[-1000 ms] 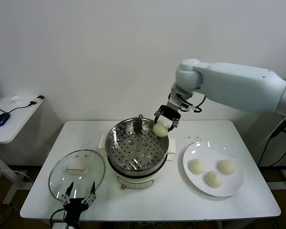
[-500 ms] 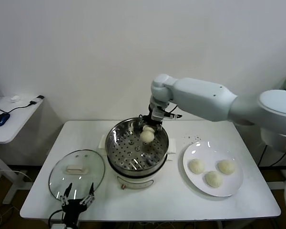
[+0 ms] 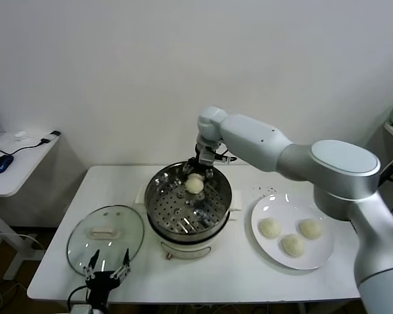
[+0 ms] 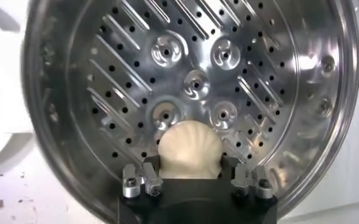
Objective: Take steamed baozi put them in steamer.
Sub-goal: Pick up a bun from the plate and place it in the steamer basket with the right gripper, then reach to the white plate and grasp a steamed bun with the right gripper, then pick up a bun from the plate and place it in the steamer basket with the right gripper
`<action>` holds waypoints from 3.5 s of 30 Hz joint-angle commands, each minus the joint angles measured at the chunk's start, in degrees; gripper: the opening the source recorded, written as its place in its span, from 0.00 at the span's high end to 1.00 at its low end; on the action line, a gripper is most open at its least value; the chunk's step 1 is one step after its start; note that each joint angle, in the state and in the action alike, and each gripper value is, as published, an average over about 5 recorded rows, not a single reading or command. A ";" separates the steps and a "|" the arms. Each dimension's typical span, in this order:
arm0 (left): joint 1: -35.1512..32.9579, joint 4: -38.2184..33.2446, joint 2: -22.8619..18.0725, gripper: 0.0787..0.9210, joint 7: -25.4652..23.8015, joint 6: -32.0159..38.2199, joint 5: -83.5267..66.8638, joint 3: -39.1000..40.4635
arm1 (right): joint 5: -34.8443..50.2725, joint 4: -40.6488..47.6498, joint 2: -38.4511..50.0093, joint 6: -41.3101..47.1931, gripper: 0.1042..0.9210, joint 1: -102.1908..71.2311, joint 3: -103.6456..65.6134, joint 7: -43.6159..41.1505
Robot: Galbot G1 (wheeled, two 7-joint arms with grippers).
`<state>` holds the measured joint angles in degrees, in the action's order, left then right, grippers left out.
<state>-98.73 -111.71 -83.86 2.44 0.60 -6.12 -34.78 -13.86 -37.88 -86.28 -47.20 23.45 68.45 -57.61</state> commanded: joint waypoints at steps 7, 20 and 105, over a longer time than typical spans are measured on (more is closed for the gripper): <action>-0.08 -0.50 -0.05 0.12 -0.16 -0.05 0.15 0.40 | 2.32 3.63 -0.19 -2.80 0.12 1.92 -0.36 -2.31; -0.20 -0.97 0.08 0.12 -0.25 -0.18 0.20 0.51 | 42.96 -13.89 20.29 14.48 0.12 22.13 20.52 -3.98; -0.54 -2.08 0.73 0.12 -0.31 -0.53 0.43 1.22 | 71.31 -48.93 33.19 69.43 0.45 43.36 35.92 8.34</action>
<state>-99.30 -113.77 -83.18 2.16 0.08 -5.71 -33.60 46.66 -81.01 -49.50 20.64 51.33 100.93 -48.37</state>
